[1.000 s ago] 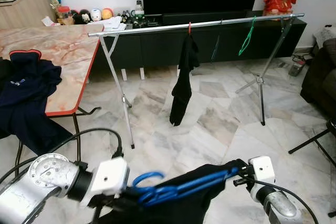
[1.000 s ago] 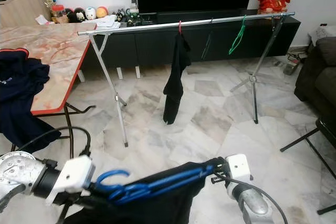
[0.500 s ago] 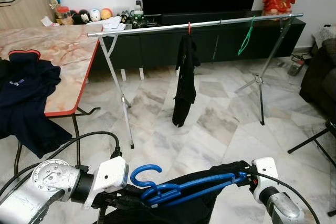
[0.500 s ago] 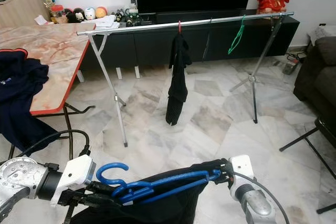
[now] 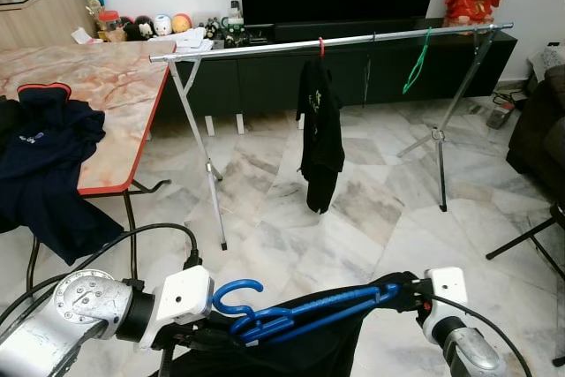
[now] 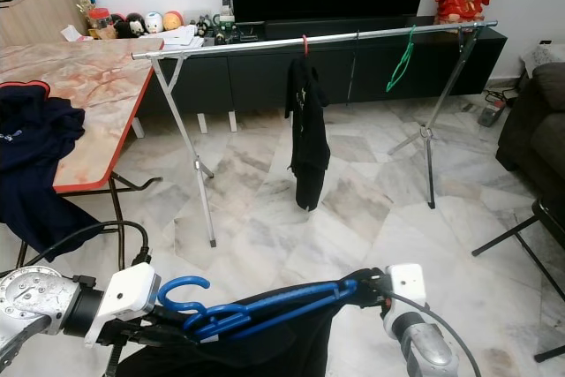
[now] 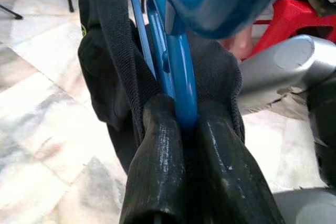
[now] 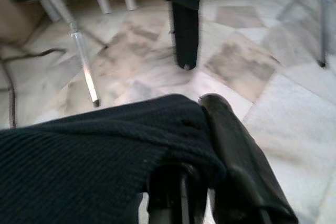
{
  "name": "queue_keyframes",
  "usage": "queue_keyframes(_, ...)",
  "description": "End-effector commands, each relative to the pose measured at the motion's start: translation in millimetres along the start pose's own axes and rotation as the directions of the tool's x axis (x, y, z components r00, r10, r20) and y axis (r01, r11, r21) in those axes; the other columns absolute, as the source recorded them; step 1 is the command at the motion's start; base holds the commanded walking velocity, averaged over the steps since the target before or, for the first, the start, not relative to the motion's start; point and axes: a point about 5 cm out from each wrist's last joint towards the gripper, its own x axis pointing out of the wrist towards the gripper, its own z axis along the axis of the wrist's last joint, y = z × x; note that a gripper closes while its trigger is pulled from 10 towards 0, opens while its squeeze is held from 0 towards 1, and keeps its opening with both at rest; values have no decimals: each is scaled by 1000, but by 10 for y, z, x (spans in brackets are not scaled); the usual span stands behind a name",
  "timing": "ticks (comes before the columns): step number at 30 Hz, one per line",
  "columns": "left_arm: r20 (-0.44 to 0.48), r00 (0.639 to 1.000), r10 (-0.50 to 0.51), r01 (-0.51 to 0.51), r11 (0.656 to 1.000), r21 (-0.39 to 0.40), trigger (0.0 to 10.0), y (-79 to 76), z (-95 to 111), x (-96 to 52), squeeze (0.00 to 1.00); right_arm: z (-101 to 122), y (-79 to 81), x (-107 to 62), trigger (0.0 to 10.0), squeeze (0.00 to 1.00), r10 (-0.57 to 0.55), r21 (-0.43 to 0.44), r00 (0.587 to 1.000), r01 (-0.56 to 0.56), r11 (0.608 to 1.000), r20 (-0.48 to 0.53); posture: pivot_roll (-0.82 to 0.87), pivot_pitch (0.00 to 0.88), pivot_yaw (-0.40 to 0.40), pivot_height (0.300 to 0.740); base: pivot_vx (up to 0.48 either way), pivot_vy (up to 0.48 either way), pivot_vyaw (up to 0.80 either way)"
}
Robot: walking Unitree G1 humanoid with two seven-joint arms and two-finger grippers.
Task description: Hang hanger
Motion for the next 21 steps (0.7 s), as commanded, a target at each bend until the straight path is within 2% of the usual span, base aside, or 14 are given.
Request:
queue_keyframes(1,-104,992,78,-83,996,-44,10000,67,-159,-191,0,112,-432,-110,0,0,-279,172,959,267,948,45,-33,30,8,740,0,0,0)
queue_keyframes(3,-92,989,115,-119,992,-46,10000,108,-170,-204,0,113,-465,-124,0,0,-302,222,952,284,933,50,-33,30,8,740,0,0,0)
queue_keyframes(5,-83,975,204,-209,977,-51,10000,207,-188,-204,0,103,-469,-129,0,0,-306,252,951,284,925,49,-32,27,9,740,0,0,0)
queue_keyframes(8,-39,945,324,-326,943,-64,10000,345,-156,-160,0,78,-414,-118,0,0,-271,246,961,251,936,50,-33,26,9,740,0,0,0)
queue_keyframes(9,12,921,390,-388,918,-83,10000,427,-96,-106,0,65,-348,-100,0,0,-234,238,971,214,947,58,-33,27,9,740,0,0,0)
queue_keyframes(11,53,905,422,-415,903,-112,10000,472,-45,-42,0,54,-295,-85,0,0,-209,244,976,188,951,65,-33,27,10,740,0,0,0)
queue_keyframes(13,89,898,431,-417,898,-137,10000,489,0,26,0,40,-252,-73,0,0,-193,253,979,171,952,65,-34,28,12,740,0,0,0)
queue_keyframes(14,148,889,433,-408,896,-174,10000,492,72,118,0,14,-183,-55,0,0,-161,247,985,142,959,57,-34,28,12,740,0,0,0)
queue_keyframes(16,201,882,425,-384,898,-213,10000,481,138,200,0,-13,-113,-39,0,0,-121,240,991,107,965,48,-32,28,13,740,0,0,0)
queue_keyframes(17,286,878,384,-315,913,-257,10000,427,254,328,0,-60,6,-20,0,0,-46,224,998,37,974,34,-32,28,13,740,0,0,0)
queue_keyframes(18,286,878,384,-315,913,-257,10000,427,254,328,0,-60,6,-20,0,0,-46,224,998,37,974,34,-32,28,13,740,0,0,0)
queue_keyframes(20,419,848,324,-202,929,-310,10000,334,480,558,0,-138,210,0,0,0,67,177,998,-67,982,6,-31,30,16,740,0,0,0)
queue_keyframes(21,419,848,324,-202,929,-310,10000,334,480,558,0,-138,210,0,0,0,67,177,998,-67,982,6,-31,30,16,740,0,0,0)
